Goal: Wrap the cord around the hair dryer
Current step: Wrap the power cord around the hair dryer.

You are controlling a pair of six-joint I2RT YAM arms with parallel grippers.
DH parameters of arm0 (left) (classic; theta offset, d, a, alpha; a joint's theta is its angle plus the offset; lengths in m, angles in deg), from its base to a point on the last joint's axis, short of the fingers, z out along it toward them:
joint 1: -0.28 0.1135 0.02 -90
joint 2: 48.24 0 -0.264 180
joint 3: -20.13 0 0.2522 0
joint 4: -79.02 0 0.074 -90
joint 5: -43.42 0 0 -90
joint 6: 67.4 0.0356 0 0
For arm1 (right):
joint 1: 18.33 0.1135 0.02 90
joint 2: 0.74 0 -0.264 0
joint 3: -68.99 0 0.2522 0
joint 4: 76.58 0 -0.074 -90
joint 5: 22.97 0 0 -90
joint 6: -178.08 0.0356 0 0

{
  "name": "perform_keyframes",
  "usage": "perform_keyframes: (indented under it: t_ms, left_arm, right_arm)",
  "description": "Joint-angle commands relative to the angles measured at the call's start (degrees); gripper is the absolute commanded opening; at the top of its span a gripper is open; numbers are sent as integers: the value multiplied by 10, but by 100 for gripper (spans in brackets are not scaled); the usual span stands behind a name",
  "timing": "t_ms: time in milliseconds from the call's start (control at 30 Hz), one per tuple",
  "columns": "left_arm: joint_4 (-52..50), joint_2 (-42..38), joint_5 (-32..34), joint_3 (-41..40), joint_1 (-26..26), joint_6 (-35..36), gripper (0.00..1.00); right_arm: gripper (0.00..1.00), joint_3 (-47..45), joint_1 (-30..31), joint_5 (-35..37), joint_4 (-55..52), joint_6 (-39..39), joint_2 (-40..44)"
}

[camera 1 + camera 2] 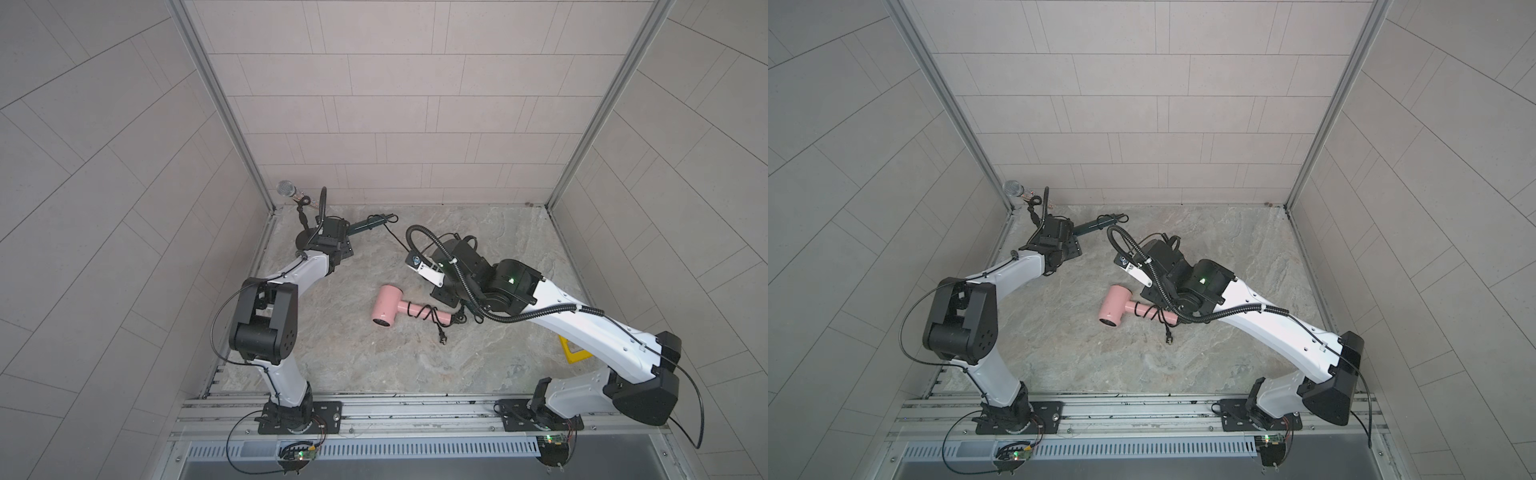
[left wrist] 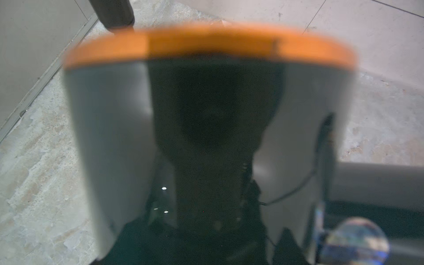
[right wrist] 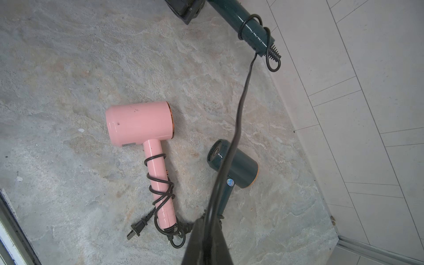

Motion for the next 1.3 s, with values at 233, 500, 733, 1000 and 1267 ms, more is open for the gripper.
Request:
perform_keyframes:
  t_ms: [233, 500, 733, 1000, 1267]
  left_arm:
    - [9, 22, 118, 43, -9, 37, 0]
    - [9, 4, 144, 42, -67, 172, 0]
    - [3, -19, 159, 12, -147, 330, 0]
    - [0, -86, 44, -70, -165, 342, 0]
    - [-11, -205, -201, -106, -172, 330, 0]
  right_arm:
    - [0, 103, 78, 58, -56, -28, 15]
    - [0, 152, 46, 83, -45, -101, -24]
    - [0, 242, -38, 38, -19, -110, -61]
    - [0, 382, -102, -5, -52, -139, -152]
    - [0, 445, -231, -98, -51, -102, -225]
